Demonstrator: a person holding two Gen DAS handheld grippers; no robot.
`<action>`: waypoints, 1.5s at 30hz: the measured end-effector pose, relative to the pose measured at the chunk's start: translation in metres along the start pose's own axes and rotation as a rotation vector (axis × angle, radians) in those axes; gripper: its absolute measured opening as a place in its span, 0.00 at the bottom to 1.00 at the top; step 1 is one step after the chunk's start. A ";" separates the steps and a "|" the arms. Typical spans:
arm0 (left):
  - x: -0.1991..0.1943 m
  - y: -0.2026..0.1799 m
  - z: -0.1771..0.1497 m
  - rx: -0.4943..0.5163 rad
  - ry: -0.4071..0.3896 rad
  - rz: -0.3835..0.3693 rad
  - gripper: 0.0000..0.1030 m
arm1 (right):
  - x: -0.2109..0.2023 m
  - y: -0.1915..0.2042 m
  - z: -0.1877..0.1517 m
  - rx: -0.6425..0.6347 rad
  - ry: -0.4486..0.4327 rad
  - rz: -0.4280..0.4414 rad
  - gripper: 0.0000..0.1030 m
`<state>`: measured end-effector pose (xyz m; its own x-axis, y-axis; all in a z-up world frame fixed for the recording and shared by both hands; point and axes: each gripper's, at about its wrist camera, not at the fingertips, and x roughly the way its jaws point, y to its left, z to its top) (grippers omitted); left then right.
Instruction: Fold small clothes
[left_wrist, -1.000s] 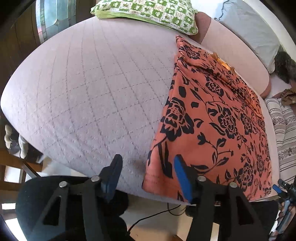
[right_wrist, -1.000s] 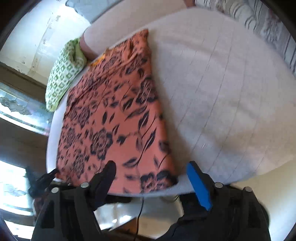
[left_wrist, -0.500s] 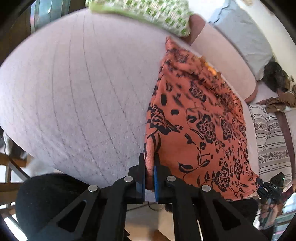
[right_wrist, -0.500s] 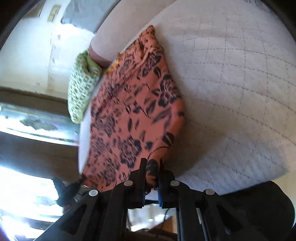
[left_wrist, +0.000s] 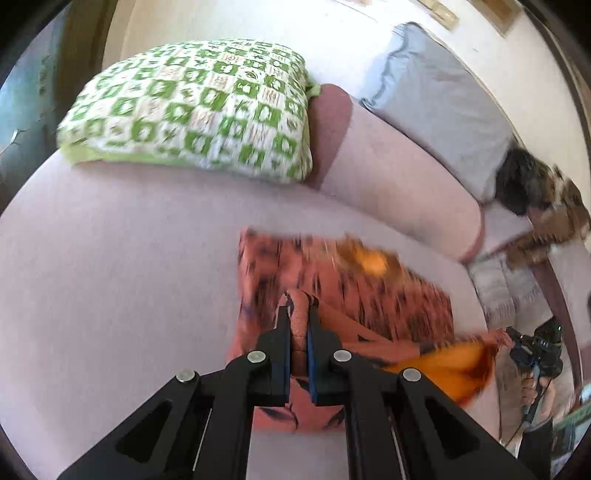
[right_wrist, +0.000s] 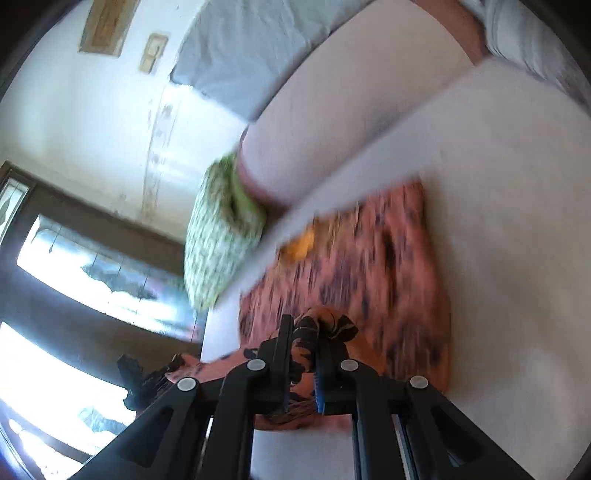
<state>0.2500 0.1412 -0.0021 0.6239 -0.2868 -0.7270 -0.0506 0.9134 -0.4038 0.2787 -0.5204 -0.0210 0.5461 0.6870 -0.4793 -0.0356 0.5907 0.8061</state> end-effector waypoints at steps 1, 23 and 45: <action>0.021 0.000 0.012 0.015 -0.013 0.021 0.08 | 0.017 -0.008 0.020 0.017 -0.017 -0.008 0.10; 0.044 0.032 -0.111 -0.151 0.040 0.084 0.64 | 0.045 -0.036 -0.130 0.112 0.000 -0.162 0.78; -0.026 -0.004 -0.097 -0.262 -0.125 0.096 0.11 | 0.025 0.036 -0.089 0.179 -0.248 -0.146 0.10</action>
<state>0.1586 0.1172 -0.0356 0.6970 -0.1505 -0.7011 -0.3029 0.8244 -0.4781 0.2163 -0.4447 -0.0347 0.7222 0.4637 -0.5133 0.1937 0.5768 0.7936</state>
